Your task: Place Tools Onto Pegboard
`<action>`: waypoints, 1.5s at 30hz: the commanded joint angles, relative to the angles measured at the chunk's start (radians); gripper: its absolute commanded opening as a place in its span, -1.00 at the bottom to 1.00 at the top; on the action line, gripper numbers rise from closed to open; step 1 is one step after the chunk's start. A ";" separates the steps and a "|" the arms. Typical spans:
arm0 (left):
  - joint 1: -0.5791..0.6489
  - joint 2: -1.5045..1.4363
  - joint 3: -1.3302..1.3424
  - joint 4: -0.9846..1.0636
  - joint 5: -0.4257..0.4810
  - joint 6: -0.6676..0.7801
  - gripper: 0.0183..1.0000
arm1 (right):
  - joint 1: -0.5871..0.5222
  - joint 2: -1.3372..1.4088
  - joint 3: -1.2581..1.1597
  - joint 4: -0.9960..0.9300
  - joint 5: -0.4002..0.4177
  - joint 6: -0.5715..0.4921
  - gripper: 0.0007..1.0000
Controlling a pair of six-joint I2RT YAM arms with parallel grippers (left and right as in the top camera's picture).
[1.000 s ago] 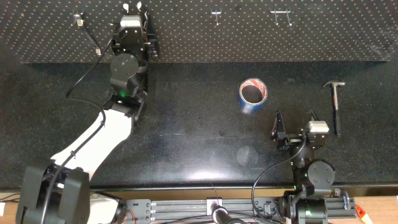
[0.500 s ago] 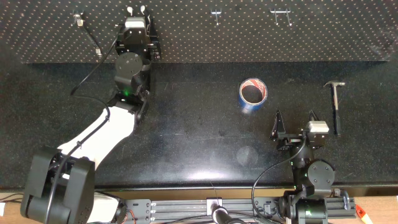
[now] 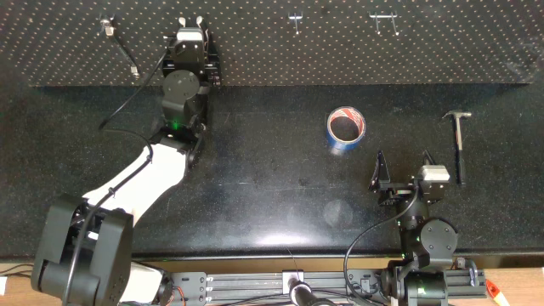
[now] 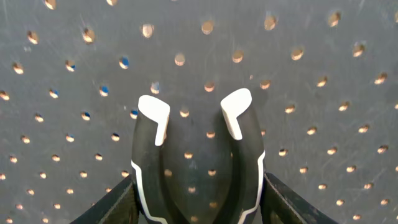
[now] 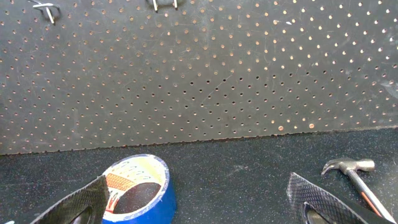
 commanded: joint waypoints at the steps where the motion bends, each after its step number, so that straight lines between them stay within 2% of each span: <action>1: 0.003 0.011 0.019 -0.016 0.003 0.002 -0.21 | 0.007 -0.005 -0.003 -0.005 0.009 0.011 0.86; 12: 0.003 0.000 0.019 0.099 0.003 0.002 0.99 | 0.007 -0.005 -0.003 -0.005 0.009 0.011 0.86; 19: 0.003 -0.171 0.019 0.035 0.003 0.002 0.99 | 0.007 -0.005 -0.003 -0.005 0.009 0.011 0.86; 24: 0.004 -0.500 0.019 -0.397 0.004 -0.004 0.99 | 0.007 -0.005 -0.003 -0.005 0.009 0.011 0.86; 26: 0.014 -0.633 0.019 -0.620 0.010 -0.072 0.99 | 0.007 -0.005 -0.003 -0.005 0.009 0.011 0.86; 28: 0.084 -0.823 0.014 -0.938 0.094 -0.216 0.99 | 0.007 -0.005 -0.003 -0.005 0.009 0.011 0.86; 30: 0.151 -0.950 -0.020 -1.035 0.153 -0.284 0.99 | 0.007 -0.005 -0.003 -0.005 0.009 0.011 0.86; 33: 0.217 -1.128 -0.138 -0.995 0.172 -0.283 0.99 | 0.007 -0.005 -0.003 -0.006 0.009 0.011 0.86; 38: 0.315 -1.397 -0.499 -0.606 0.240 -0.284 0.99 | 0.007 -0.005 -0.003 -0.005 0.009 0.011 0.86; 41: 0.332 -1.484 -0.645 -0.444 0.224 -0.283 0.99 | 0.007 -0.005 -0.003 -0.005 0.009 0.011 0.86; 45: 0.332 -1.534 -0.722 -0.434 0.201 -0.283 0.99 | 0.007 -0.005 -0.003 -0.006 0.009 0.011 0.86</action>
